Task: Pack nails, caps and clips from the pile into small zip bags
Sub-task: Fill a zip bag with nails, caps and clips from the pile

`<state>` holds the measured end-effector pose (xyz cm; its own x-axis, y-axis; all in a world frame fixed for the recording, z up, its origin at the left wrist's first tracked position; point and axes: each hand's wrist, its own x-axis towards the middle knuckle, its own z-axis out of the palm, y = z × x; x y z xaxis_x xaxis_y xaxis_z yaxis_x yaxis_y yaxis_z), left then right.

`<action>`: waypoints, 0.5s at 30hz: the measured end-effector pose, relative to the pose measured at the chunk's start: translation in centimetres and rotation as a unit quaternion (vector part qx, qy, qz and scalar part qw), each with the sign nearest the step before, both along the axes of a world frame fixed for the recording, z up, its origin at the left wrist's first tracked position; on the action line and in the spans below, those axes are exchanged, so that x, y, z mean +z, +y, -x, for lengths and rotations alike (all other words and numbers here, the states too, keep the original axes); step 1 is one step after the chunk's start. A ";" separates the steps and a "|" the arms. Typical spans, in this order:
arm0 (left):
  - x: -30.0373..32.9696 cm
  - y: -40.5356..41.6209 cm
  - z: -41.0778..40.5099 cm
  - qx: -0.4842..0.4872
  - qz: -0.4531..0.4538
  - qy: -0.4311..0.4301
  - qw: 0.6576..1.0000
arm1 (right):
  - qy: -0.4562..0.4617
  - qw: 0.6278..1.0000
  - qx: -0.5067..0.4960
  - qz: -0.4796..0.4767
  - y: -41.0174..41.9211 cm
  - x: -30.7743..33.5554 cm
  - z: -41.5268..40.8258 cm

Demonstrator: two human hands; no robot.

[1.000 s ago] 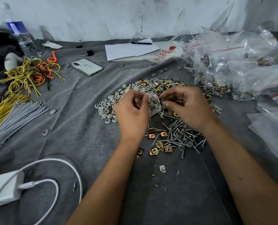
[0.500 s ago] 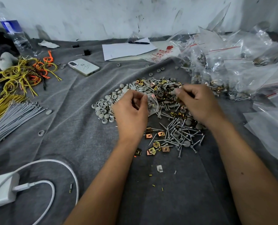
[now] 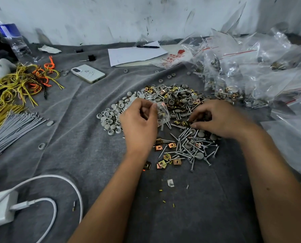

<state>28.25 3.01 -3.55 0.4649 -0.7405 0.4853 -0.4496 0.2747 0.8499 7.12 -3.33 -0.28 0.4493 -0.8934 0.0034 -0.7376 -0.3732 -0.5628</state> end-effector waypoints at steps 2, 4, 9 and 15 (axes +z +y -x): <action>0.0 0.0 0.0 0.007 0.006 0.001 1.000 | 0.032 0.999 0.008 0.018 -0.1 0.1 -0.4; 0.1 0.0 0.0 0.012 0.012 0.004 1.000 | 0.033 0.999 0.004 0.024 -0.1 0.0 -0.6; 0.2 0.1 0.0 0.012 0.016 -0.005 1.000 | 0.076 0.995 0.026 0.061 0.1 -0.4 -0.7; 0.0 0.0 0.0 -0.002 0.008 -0.021 1.000 | -0.187 0.977 -0.030 0.095 0.3 -0.5 -1.5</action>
<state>28.24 3.00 -3.60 0.4413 -0.7347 0.5152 -0.4833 0.2892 0.8263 8.67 -3.07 -0.76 0.3312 -0.8856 0.3255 -0.5174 -0.4590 -0.7222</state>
